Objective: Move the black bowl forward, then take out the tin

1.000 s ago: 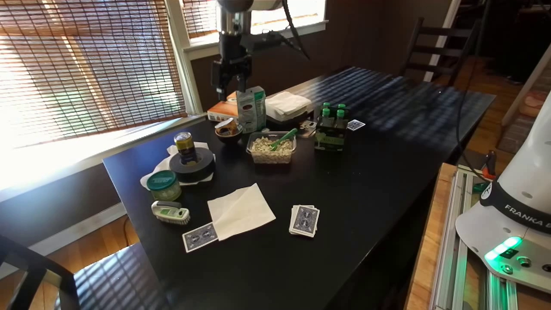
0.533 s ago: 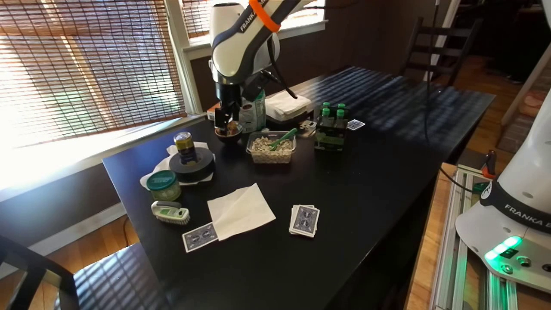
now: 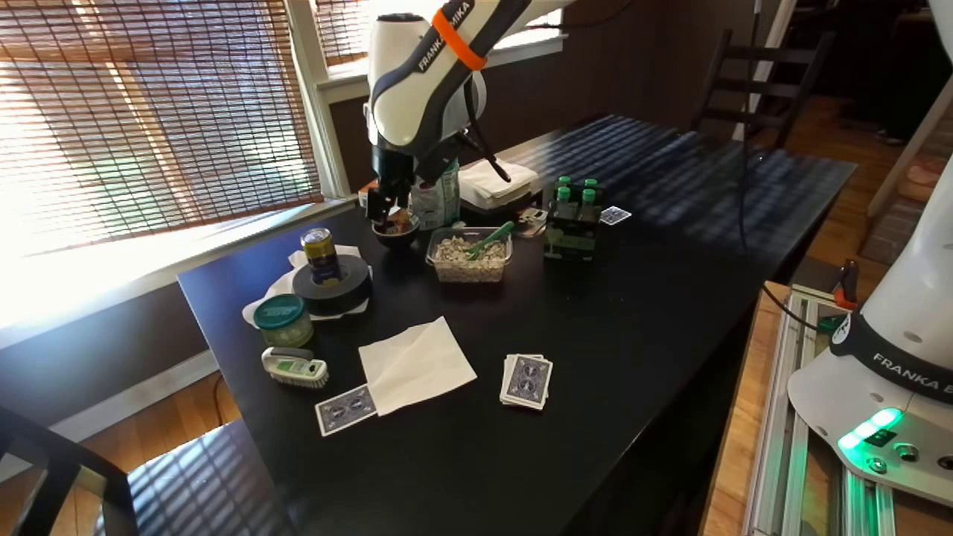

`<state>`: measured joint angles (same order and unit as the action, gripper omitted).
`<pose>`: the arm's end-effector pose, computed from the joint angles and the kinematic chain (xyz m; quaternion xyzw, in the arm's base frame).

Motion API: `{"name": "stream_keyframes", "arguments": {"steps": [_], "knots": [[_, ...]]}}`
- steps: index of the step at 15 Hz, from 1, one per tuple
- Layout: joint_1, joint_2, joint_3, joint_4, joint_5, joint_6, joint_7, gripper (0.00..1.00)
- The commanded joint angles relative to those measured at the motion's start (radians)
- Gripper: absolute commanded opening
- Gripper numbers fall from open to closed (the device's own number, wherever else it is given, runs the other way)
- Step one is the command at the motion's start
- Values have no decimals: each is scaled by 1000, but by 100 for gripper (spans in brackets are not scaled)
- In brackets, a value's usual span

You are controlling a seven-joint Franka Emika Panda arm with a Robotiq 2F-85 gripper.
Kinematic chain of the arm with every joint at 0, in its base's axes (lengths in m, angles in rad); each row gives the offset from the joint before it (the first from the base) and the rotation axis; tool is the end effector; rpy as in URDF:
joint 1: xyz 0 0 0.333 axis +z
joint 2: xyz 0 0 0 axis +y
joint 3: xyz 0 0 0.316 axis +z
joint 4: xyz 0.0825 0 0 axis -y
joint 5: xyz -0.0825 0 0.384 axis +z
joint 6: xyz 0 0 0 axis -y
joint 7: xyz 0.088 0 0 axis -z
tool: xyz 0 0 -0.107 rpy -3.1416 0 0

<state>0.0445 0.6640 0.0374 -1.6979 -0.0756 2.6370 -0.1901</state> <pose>0.6999 0.0560 0.2371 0.9776 0.1588 0.1366 0.0192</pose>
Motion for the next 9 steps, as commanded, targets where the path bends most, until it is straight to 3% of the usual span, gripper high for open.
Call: {"name": "stream_keyframes", "arguments": {"steps": [1,4,9], "knots": [[-70,91,70,45,12,129,-114,100],[-119,154,116,90,-8,176,-215,100],[-76,253,55,198,-99,211,-255,100]]}}
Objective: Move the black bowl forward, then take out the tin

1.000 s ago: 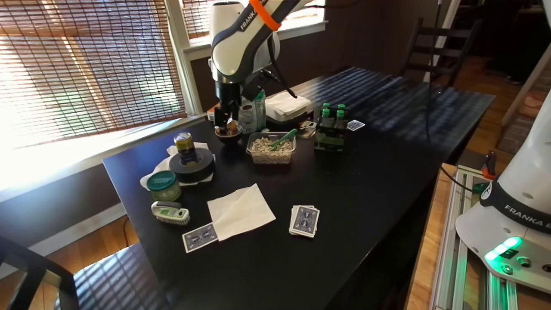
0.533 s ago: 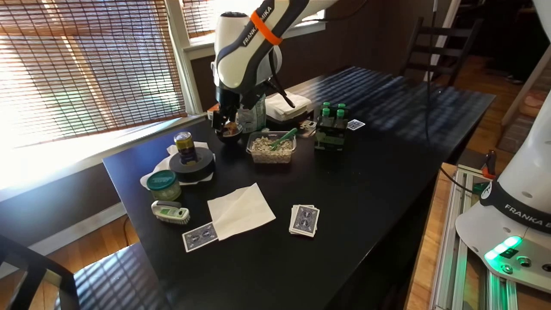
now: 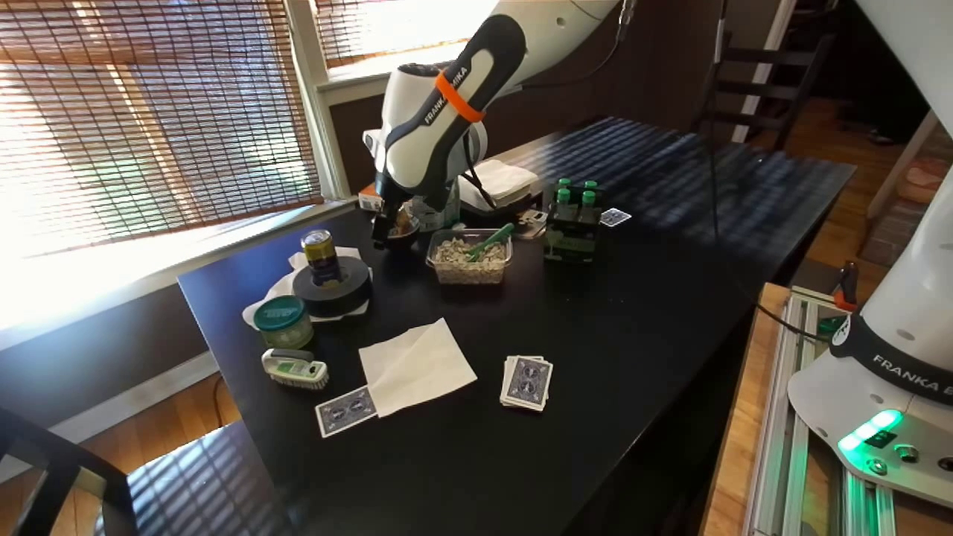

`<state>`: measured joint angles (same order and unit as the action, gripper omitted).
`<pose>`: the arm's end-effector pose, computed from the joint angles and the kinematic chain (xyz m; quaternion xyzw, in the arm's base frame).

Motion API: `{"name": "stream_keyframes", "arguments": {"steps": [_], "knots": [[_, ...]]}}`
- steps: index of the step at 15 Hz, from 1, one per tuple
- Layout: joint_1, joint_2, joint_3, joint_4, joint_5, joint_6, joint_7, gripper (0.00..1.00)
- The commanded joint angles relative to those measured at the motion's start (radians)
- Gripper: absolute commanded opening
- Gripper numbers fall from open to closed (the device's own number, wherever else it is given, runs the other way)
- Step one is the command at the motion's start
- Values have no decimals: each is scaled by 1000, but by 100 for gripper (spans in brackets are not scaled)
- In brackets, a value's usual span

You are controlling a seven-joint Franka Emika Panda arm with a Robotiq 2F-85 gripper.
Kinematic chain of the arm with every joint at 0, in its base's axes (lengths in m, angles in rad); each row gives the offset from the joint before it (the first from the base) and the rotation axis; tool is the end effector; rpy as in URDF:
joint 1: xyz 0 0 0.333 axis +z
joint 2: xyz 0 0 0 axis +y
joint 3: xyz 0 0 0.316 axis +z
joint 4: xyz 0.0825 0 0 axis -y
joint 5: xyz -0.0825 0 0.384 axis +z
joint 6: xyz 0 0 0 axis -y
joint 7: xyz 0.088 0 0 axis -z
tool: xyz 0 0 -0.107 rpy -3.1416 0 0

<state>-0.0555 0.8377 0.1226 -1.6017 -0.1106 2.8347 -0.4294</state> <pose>0.7230 0.0389 0.1821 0.9446 0.2596 0.1994 0.0226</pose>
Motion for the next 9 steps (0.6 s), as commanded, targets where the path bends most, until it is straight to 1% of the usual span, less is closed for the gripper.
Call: {"name": "stream_keyframes", "arguments": {"steps": [1,4,8,9], "knots": [[29,94,-41,122,-80,2,-17,100],[51,134,-80,164,-128,-1,-9,100],[71,169,-122,197,-161,-1,9,100],[74,176,-127,201,-165,0,11,98]]}}
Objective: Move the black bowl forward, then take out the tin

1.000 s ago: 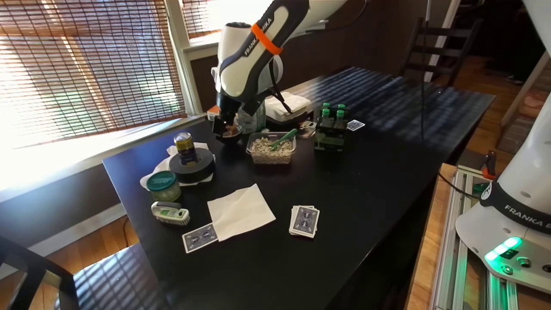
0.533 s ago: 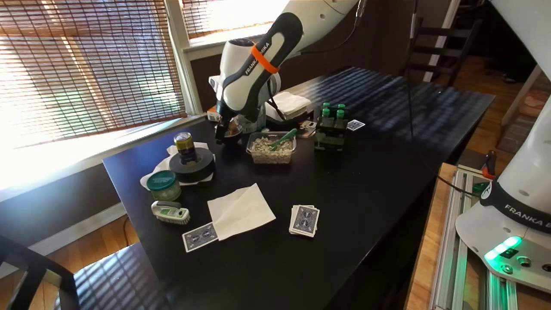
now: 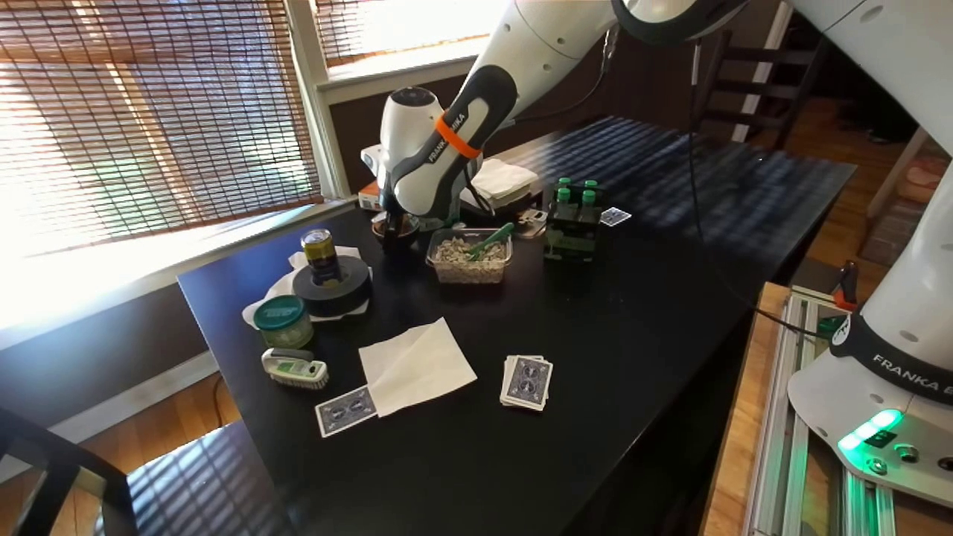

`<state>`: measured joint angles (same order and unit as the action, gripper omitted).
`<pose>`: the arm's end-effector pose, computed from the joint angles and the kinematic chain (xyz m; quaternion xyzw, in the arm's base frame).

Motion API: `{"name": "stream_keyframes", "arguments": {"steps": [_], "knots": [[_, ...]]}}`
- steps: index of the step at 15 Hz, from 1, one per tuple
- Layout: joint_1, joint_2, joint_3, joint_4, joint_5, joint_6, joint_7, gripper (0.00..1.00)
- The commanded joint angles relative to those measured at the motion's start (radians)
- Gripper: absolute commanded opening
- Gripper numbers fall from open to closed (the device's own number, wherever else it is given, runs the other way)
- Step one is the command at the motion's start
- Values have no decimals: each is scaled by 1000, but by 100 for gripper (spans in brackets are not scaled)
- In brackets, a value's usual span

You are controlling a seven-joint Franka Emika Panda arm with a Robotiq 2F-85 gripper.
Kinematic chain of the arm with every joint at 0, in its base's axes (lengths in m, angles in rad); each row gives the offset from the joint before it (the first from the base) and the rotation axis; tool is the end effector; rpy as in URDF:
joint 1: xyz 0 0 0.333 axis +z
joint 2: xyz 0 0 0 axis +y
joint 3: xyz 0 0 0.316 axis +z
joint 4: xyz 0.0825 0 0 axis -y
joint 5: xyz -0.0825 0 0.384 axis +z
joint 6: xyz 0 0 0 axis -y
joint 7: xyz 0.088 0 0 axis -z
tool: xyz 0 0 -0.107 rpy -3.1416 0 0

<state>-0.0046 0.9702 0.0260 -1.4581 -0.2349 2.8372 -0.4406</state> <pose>0.7430 0.0236 0.1434 0.9260 0.3150 0.1881 0.0889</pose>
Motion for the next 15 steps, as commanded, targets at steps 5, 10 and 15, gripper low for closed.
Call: {"name": "stream_keyframes", "arguments": {"steps": [5,10,15], "knots": [[49,77,-63,78,-48,-1,45,85],[68,108,-91,102,-44,19,83,76],[95,117,-140,126,-42,49,150,30]]}}
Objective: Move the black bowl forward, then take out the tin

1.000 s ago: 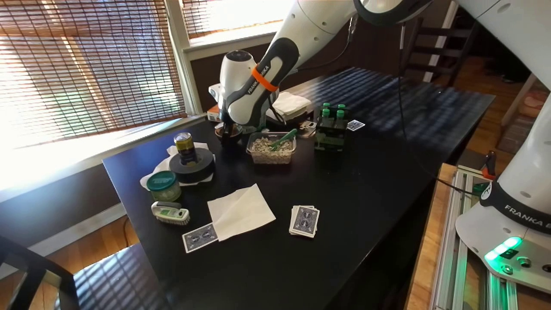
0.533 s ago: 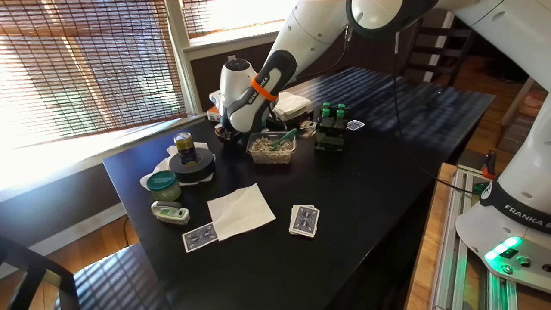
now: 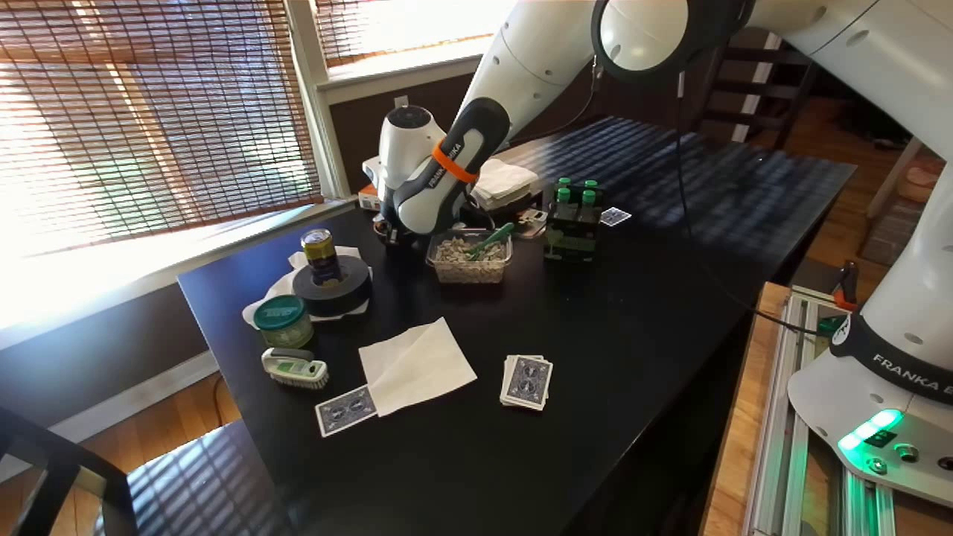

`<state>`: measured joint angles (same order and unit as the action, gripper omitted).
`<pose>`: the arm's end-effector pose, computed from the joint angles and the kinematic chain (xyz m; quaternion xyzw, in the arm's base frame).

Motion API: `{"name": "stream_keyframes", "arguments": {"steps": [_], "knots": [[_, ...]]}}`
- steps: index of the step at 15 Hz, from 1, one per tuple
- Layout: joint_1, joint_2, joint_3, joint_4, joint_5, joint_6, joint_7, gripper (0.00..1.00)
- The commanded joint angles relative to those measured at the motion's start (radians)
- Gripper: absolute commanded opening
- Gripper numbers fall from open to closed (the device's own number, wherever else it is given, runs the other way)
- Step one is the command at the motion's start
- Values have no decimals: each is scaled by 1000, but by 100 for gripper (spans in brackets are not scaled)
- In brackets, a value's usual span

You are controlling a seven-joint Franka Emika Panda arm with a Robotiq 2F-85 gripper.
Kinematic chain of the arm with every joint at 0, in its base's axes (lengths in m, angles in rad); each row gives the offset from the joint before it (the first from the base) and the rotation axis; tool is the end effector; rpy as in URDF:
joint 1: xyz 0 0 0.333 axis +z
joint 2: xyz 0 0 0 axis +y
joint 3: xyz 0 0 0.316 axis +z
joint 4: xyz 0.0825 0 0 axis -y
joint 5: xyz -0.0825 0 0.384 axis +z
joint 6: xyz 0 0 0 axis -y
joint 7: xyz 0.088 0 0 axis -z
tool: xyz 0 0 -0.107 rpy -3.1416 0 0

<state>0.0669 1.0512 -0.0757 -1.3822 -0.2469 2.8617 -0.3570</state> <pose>0.7509 0.0214 0.1189 0.9270 0.2987 0.1903 0.1230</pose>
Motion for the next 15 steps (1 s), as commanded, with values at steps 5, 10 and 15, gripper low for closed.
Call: {"name": "stream_keyframes", "arguments": {"steps": [5,10,15], "knots": [[49,45,-81,63,-34,39,112,0],[65,46,-103,54,-37,46,135,2],[-28,-53,42,-7,12,24,72,2]]}}
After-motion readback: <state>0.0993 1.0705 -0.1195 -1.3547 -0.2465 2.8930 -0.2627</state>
